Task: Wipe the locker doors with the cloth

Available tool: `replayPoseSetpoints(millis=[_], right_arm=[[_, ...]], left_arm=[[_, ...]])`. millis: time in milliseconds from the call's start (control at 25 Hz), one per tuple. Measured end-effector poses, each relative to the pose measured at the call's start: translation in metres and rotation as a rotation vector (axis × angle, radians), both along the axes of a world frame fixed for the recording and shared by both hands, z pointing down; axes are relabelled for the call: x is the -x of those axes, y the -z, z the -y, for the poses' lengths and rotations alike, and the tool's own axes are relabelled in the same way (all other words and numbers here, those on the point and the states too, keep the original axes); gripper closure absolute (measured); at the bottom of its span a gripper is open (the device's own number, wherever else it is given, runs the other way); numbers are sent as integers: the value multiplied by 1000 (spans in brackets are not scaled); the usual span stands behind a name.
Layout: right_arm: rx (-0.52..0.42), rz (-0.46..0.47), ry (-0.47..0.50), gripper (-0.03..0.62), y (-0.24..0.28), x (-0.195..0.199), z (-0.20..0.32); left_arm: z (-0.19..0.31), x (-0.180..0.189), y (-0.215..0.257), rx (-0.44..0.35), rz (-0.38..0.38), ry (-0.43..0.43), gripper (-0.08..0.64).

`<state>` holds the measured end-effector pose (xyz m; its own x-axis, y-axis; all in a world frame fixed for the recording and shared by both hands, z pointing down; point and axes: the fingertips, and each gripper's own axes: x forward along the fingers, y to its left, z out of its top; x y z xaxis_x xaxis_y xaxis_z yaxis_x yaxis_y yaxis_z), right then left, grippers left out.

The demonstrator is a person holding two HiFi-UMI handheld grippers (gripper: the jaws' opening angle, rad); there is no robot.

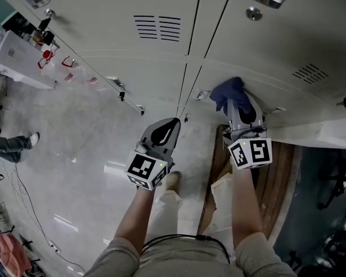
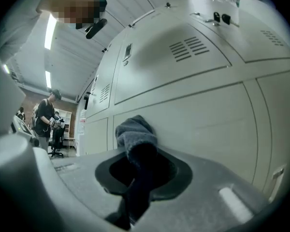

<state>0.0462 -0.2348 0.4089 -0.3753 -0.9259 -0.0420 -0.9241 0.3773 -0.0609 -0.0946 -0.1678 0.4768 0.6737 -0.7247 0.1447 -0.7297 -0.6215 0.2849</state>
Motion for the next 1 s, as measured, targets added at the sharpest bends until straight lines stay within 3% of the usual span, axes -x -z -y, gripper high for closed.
replayPoseSetpoints(millis=[440,1000], right_arm=[[160,-66,24,541,-132,20,7],[311,-35,1,543,-268,21,9]], left_arm=[[11,10,-36,10,-3,25,561],[17,24,-106,12,34,55,561]])
